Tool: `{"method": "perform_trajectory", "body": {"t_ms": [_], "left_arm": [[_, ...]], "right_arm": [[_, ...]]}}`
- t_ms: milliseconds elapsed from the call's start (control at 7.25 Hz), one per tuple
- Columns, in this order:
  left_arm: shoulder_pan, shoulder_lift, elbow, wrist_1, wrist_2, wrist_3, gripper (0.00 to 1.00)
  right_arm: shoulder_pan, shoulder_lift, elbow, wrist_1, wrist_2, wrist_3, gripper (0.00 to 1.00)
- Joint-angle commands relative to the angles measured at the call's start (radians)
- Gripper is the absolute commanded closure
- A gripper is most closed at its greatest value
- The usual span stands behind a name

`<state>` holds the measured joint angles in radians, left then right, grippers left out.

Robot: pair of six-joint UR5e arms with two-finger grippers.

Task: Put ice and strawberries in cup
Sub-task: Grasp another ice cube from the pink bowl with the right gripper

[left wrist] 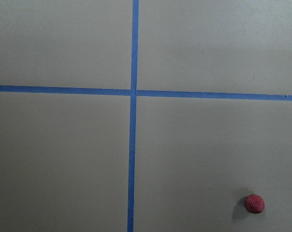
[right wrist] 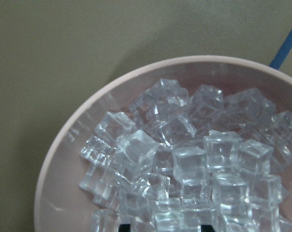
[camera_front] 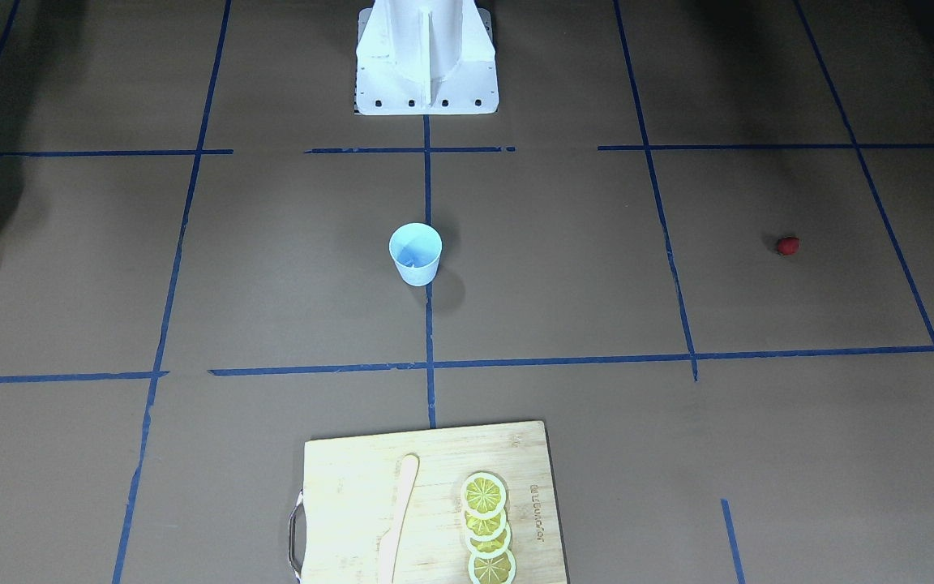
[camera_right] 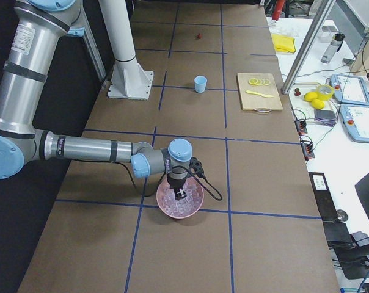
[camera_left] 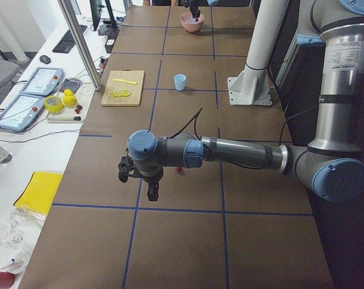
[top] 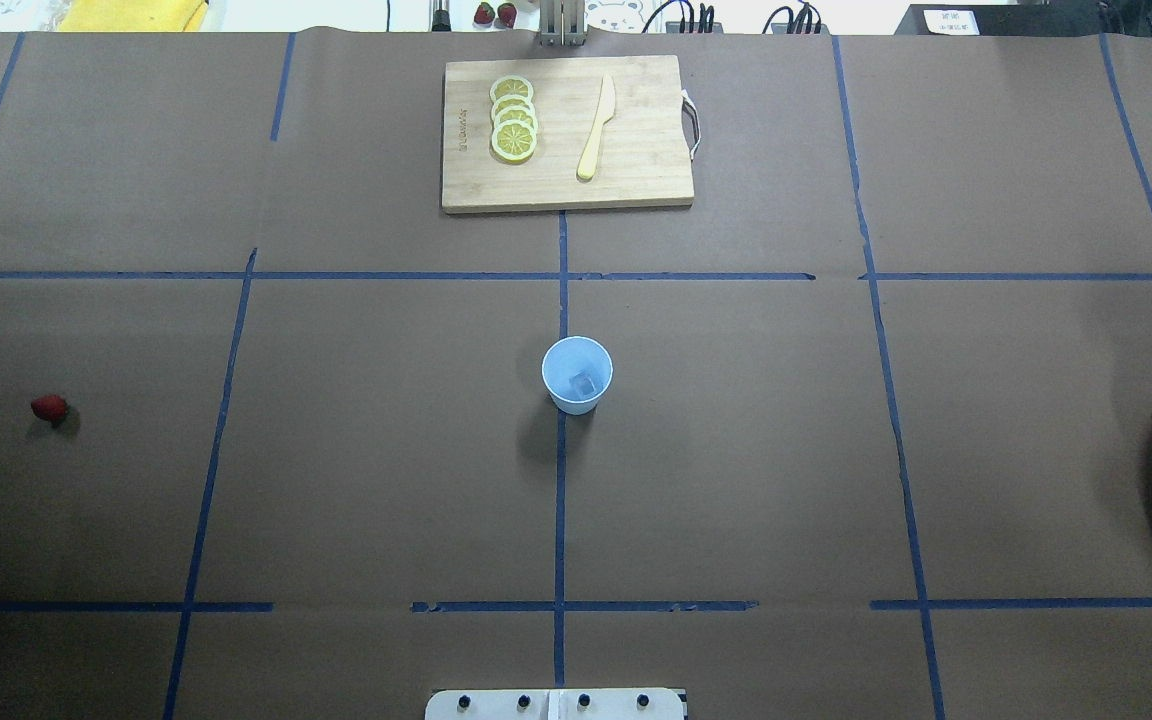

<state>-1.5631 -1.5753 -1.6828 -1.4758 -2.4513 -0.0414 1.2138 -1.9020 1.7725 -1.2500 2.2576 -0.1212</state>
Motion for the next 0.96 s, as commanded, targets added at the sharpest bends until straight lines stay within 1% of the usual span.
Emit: {"method": "perform_trajectory", "body": {"t_ms": [0,276,551,689,827], "left_arm": [[0.000,0.000,0.000,0.000,0.000,0.000,0.00],[0.000,0.000,0.000,0.000,0.000,0.000,0.00],[0.000,0.000,0.000,0.000,-0.003,0.000,0.00],[0.000,0.000,0.000,0.000,-0.002,-0.002,0.00],[0.000,0.000,0.000,0.000,-0.002,-0.002,0.00]], "right_arm": [[-0.005,0.000,-0.001,0.000,0.000,0.000,0.42],[-0.005,0.000,-0.001,0.000,0.000,0.000,0.42],[-0.005,-0.003,-0.001,0.001,0.000,-0.002,0.50],[-0.005,-0.003,-0.001,0.001,0.000,-0.003,0.65],[-0.007,-0.003,-0.001,0.001,0.000,-0.005,0.82]]}}
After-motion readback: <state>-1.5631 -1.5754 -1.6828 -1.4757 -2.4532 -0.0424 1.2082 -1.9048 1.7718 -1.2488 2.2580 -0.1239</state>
